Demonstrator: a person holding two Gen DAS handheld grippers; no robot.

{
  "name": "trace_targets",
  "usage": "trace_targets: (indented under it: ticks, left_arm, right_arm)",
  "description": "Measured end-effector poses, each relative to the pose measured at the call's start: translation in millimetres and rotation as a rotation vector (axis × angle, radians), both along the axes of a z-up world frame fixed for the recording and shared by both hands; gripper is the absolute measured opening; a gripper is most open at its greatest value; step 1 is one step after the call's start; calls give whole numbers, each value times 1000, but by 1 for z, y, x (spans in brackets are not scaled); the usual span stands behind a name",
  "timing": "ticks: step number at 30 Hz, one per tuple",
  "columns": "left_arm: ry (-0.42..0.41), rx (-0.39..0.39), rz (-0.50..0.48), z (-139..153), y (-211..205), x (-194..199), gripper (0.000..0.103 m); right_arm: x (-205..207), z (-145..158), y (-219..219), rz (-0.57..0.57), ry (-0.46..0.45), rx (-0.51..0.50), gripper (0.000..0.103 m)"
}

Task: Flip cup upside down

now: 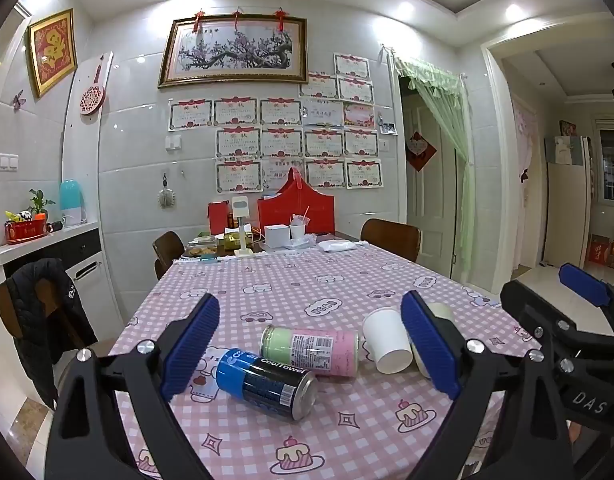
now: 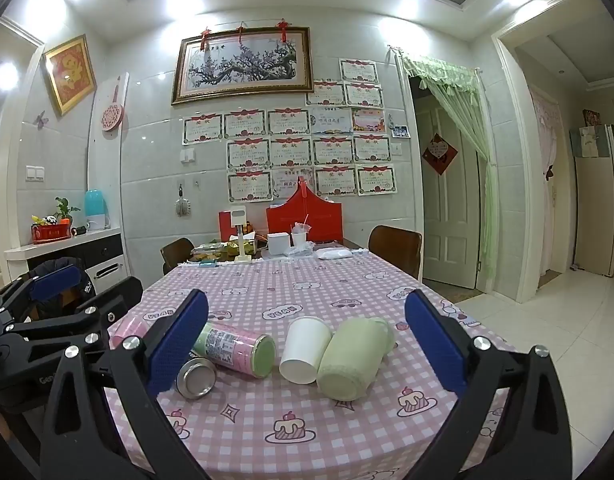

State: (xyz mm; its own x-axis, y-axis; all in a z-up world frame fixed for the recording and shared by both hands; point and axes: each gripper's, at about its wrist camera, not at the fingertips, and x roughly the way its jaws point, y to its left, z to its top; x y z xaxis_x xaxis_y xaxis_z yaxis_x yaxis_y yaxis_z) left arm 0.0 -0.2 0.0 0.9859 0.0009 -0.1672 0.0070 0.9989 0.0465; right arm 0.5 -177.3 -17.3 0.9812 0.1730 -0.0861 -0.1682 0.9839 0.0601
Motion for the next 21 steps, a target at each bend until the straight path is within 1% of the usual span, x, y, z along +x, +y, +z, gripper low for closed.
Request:
trace_targets:
  ticks: [21]
  left_arm:
    - [2, -1, 0, 0, 0, 0, 91]
  right_arm:
    - [1, 0, 0, 1, 6, 2, 95]
